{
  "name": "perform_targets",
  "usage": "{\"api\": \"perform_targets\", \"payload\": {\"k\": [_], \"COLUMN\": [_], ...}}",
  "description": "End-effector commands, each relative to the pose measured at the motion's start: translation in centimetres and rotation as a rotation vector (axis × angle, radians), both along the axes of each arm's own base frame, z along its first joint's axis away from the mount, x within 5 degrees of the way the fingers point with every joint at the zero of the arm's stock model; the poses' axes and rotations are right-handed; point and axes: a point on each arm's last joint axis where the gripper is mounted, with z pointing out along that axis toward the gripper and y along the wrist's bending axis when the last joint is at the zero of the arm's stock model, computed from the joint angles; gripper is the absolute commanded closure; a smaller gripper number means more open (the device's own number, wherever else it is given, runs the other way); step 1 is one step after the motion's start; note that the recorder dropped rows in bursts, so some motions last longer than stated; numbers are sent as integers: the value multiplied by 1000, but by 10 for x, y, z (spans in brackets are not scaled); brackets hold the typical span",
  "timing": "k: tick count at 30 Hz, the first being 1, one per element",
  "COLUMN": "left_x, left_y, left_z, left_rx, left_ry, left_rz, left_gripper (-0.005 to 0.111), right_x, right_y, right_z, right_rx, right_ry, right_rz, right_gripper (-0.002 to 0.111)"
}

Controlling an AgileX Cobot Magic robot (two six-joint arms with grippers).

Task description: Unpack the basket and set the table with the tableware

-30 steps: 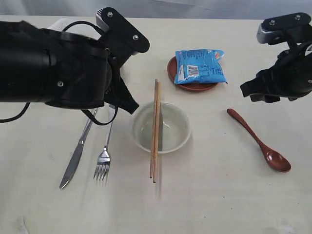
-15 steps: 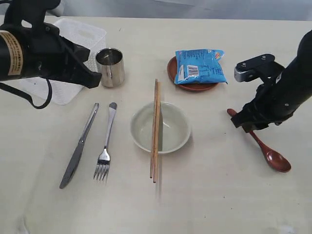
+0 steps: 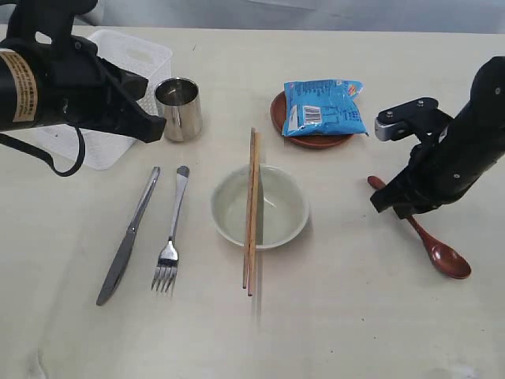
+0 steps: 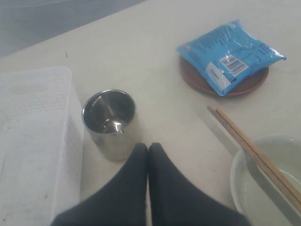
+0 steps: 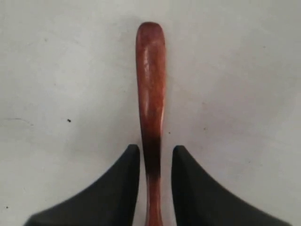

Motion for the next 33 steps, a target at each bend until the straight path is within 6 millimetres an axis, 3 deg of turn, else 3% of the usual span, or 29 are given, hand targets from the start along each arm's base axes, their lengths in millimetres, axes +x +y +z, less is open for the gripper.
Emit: {"api": "perform_targets", "payload": {"k": [1, 7, 9, 12, 17, 26, 33], "left_x": [-2, -2, -2, -2, -2, -2, -2], "left_y": [1, 1, 1, 1, 1, 1, 1], "left_z": [1, 1, 1, 1, 1, 1, 1], "left_rx": [-17, -13, -13, -13, -13, -18, -21], "left_ry": [-3, -1, -1, -1, -1, -1, 0], "left_rz": [3, 6, 6, 6, 6, 6, 9], "left_gripper": [107, 107, 107, 107, 107, 107, 107], "right_x": [0, 1, 1, 2, 2, -14, -15], "right_y": [1, 1, 2, 5, 21, 72, 74], "right_z": [-8, -13, -12, -12, -10, -9, -9], "right_rx": [3, 5, 14, 59, 187, 244, 249], "right_ry": [19, 32, 29, 27, 44, 51, 65], "right_rz": [-7, -37, -75, -166, -318, -337, -403], "right_gripper": [84, 87, 92, 109, 109, 109, 108]}}
